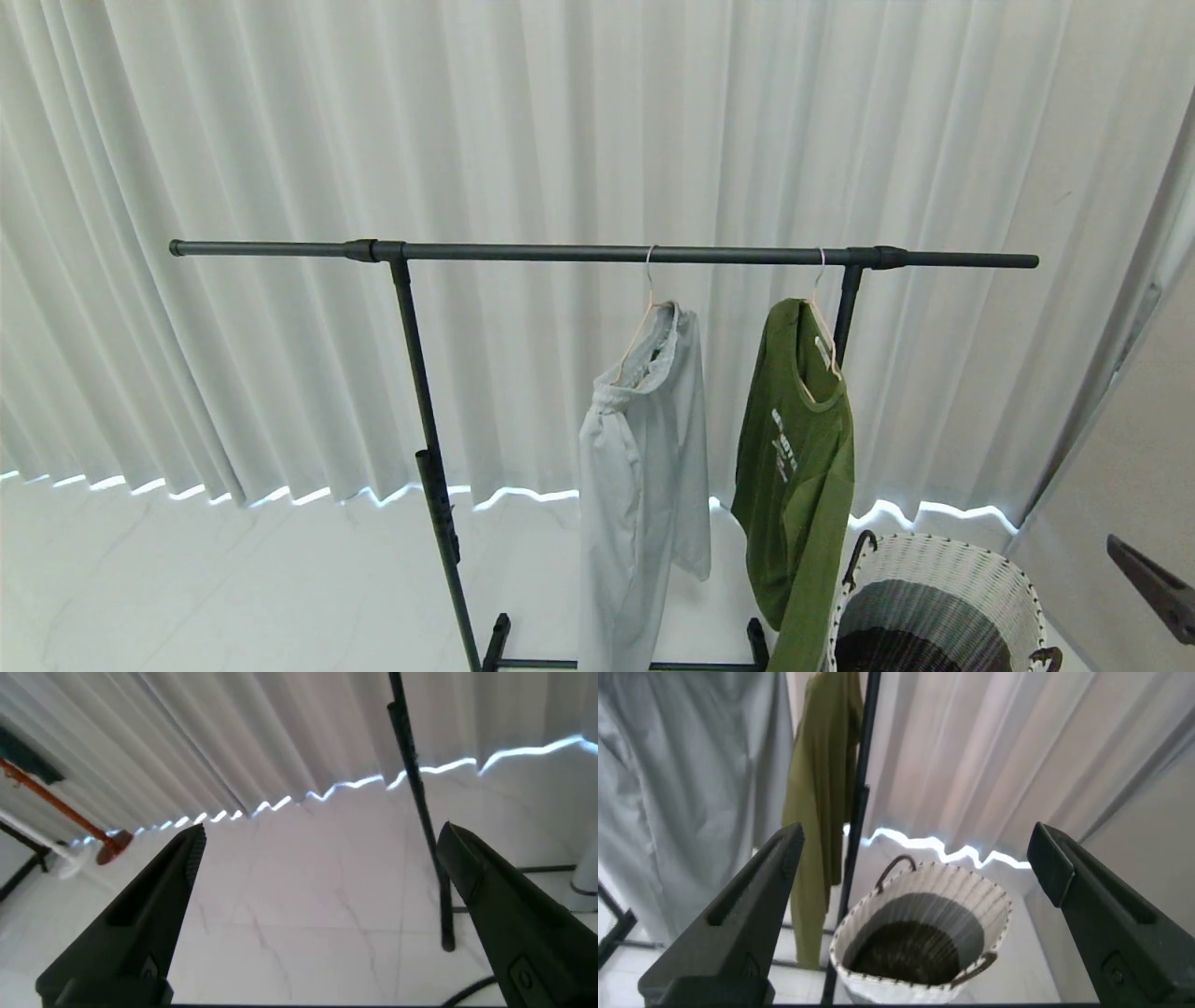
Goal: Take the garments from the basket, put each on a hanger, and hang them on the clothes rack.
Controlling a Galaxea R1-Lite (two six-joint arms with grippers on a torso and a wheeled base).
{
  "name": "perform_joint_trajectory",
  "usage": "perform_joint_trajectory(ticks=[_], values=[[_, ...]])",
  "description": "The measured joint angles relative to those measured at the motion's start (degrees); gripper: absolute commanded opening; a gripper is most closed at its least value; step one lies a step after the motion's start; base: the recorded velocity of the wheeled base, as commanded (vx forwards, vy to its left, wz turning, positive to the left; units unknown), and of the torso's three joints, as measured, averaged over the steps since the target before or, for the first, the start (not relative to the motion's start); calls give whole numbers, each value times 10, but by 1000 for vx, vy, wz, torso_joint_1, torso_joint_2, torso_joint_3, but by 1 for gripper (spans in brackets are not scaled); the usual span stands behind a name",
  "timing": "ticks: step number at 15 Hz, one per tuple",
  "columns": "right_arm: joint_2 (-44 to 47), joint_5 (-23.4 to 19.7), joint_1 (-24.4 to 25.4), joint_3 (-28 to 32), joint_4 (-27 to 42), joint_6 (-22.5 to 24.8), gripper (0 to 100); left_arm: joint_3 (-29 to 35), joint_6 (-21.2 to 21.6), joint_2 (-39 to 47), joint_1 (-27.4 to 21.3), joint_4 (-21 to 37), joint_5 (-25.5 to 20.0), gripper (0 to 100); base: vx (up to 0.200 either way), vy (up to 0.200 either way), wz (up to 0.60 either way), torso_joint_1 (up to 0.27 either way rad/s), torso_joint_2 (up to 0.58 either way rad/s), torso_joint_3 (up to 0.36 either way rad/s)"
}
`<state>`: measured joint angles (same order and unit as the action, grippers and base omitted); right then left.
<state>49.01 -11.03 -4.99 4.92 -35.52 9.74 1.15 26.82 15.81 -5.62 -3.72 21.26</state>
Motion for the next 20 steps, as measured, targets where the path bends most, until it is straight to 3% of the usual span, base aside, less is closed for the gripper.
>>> perform_joint_trajectory(ticks=[3,5,10,15,17,20], values=[[-43,1,-6,-37,6,7,100,-5,-2,-43,52,1,17,100,0,0,0,0,0,0],[-91,2,-17,-45,62,10,100,-6,-22,-70,82,1,18,100,0,0,0,0,0,0],[-311,8,-28,-47,274,21,100,-9,-49,-141,57,-2,19,100,0,0,0,0,0,0],[-418,76,-31,-49,312,-2,100,-10,-90,-157,54,-2,17,100,0,0,0,0,0,0],[-429,150,-31,-49,311,-5,100,-10,-146,-157,53,1,-25,100,0,0,0,0,0,0],[-434,167,-31,-49,302,-7,100,-11,-246,-158,54,12,-171,100,0,0,0,0,0,0]])
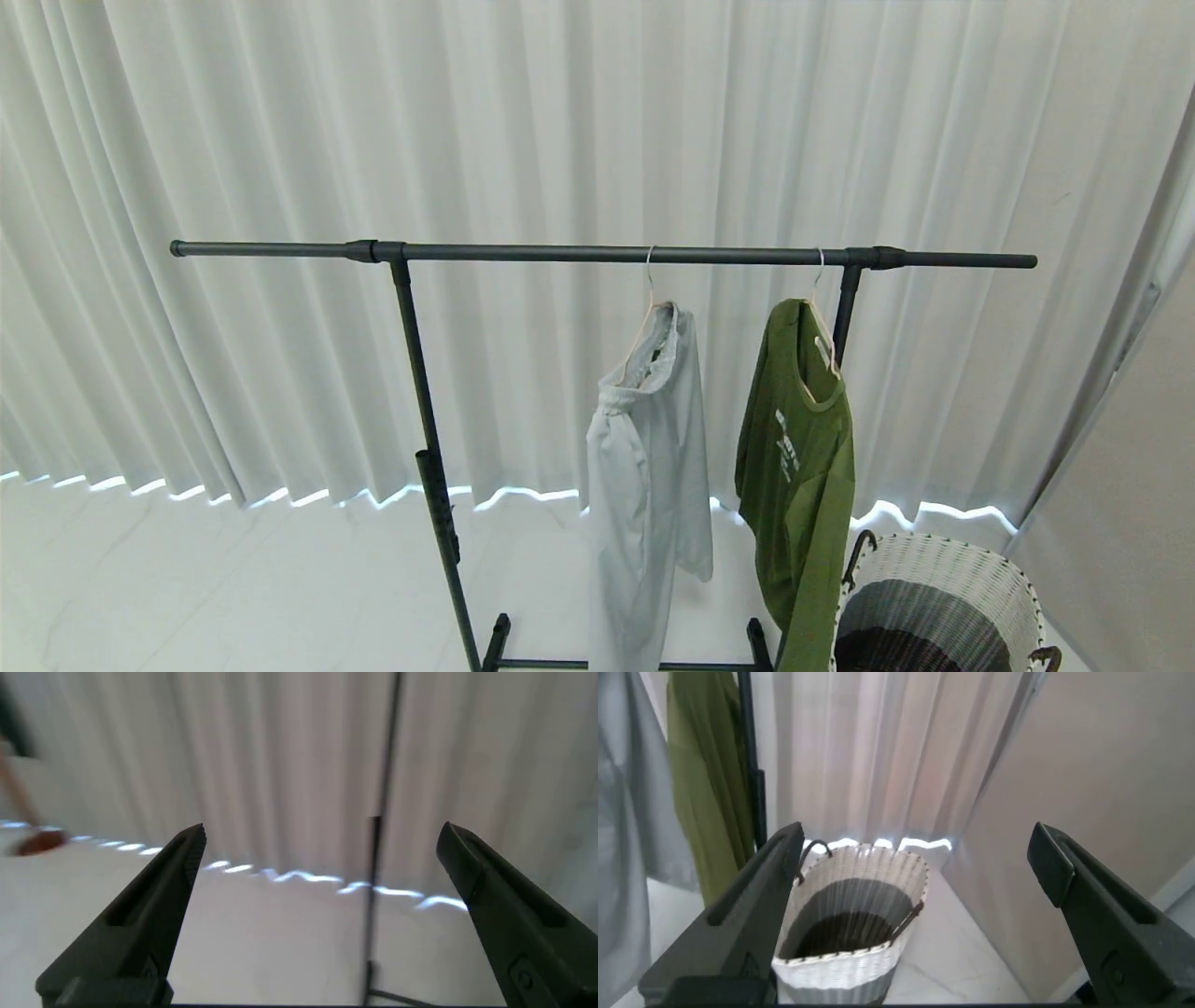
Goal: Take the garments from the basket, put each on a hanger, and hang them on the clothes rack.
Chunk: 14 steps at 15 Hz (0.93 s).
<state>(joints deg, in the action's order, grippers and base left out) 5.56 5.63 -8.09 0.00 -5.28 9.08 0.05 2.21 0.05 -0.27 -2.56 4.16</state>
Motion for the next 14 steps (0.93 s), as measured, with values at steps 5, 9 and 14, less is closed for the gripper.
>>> perform_joint_trajectory(ticks=[5,9,14], values=[[-2,-6,1,0,14,-38,100,0,-19,0,0,24,-56,100,0,0,0,0,0,0],[-2,-64,13,0,53,-45,100,0,-19,0,0,24,-56,100,0,0,0,0,0,0],[-2,-64,29,0,53,-56,100,0,-20,0,2,24,-56,100,0,0,0,0,0,0]])
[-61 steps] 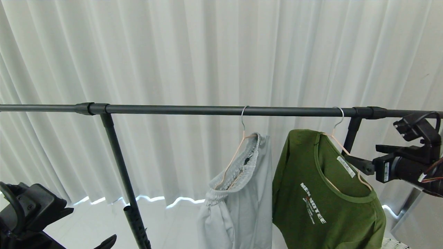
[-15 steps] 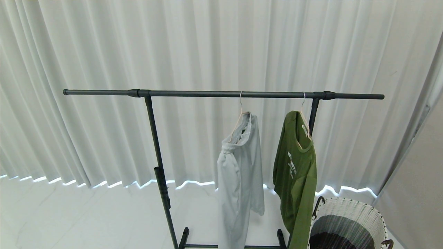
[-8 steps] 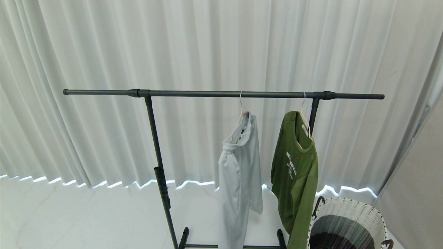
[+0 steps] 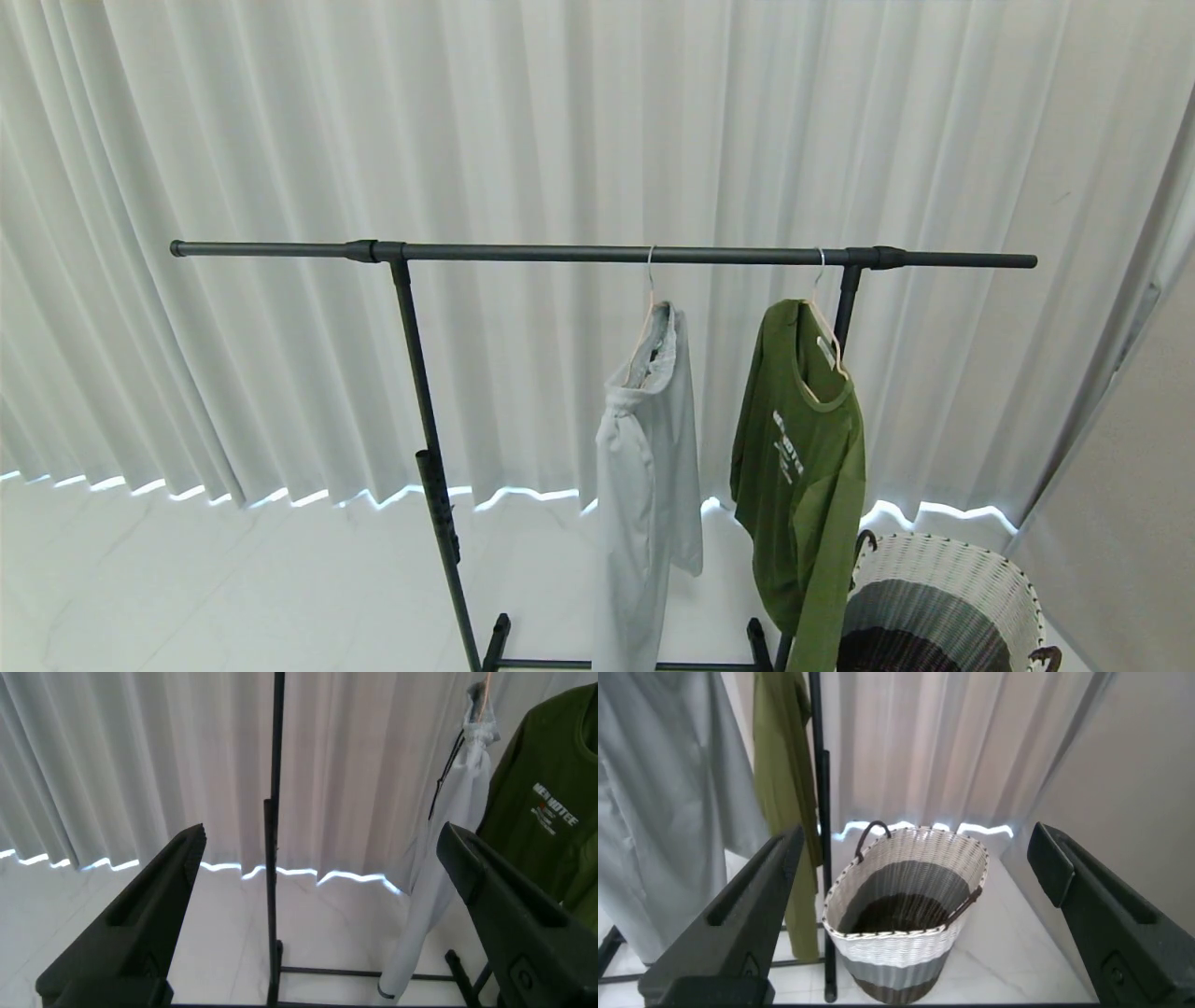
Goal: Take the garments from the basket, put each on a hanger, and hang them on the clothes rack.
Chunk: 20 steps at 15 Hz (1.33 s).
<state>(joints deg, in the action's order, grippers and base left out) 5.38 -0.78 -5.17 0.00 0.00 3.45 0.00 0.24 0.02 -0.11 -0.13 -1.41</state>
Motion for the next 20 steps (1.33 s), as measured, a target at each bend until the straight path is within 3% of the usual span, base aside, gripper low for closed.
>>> perform_joint_trajectory(ticks=[6,14,16,20], values=[[-22,0,53,0,0,1,100,0,0,0,2,0,0,100,0,0,0,0,0,0],[-53,2,54,0,0,-29,100,0,0,0,2,0,0,100,0,0,0,0,0,0],[-53,33,54,0,0,-44,100,0,0,0,2,0,0,100,0,0,0,0,0,0],[-53,36,54,0,0,-47,100,0,0,0,2,0,0,100,0,0,0,0,0,0]])
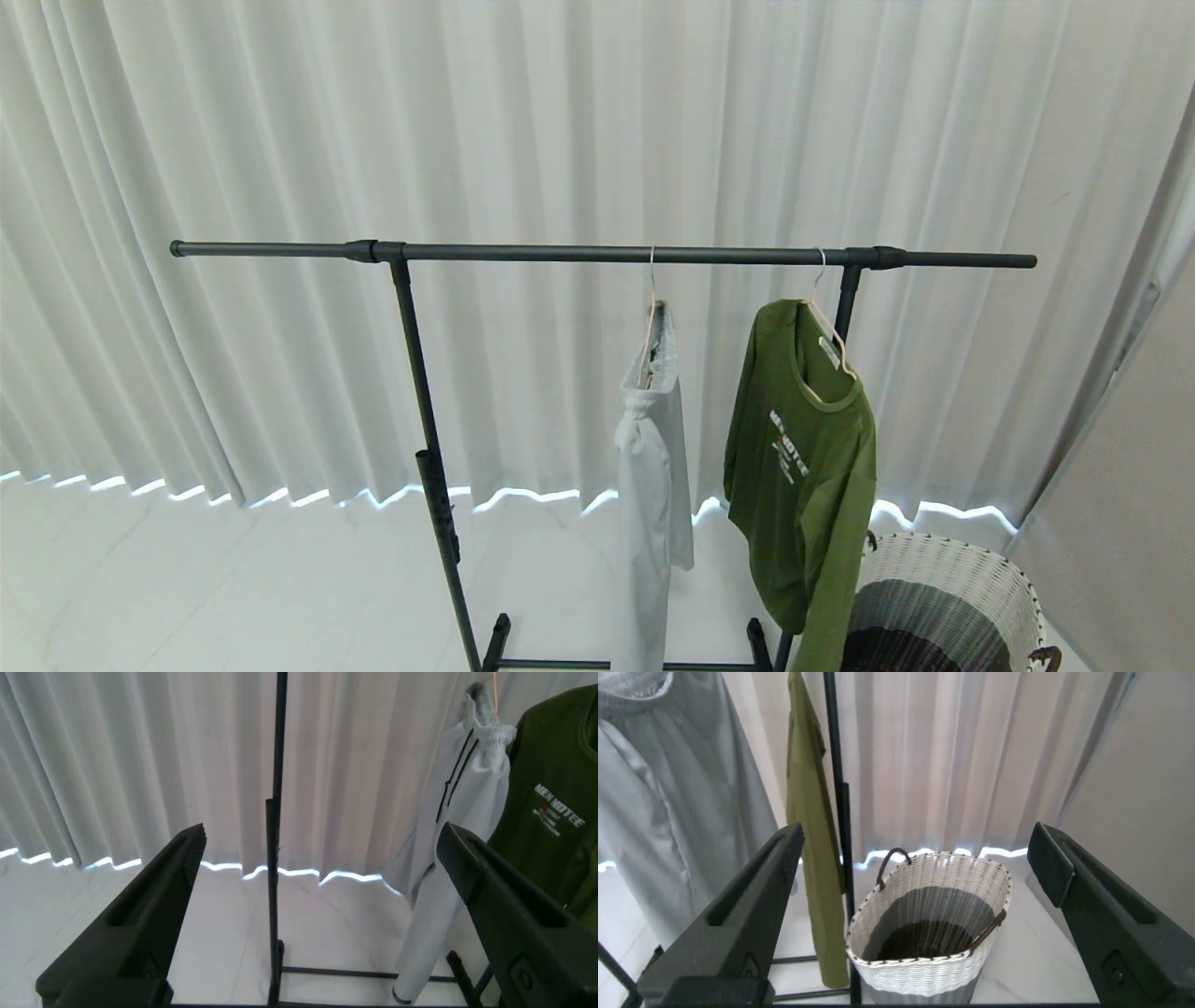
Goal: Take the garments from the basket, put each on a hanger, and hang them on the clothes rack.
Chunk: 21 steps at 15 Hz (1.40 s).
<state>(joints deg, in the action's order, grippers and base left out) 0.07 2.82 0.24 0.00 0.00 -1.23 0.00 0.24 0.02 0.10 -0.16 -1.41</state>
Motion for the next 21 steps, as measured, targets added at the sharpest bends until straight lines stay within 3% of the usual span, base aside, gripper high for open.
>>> perform_joint_trajectory(ticks=[21], values=[[0,0,0,0,0,0,100,0,0,0,0,0,0,100,0,0,0,0,0,0]])
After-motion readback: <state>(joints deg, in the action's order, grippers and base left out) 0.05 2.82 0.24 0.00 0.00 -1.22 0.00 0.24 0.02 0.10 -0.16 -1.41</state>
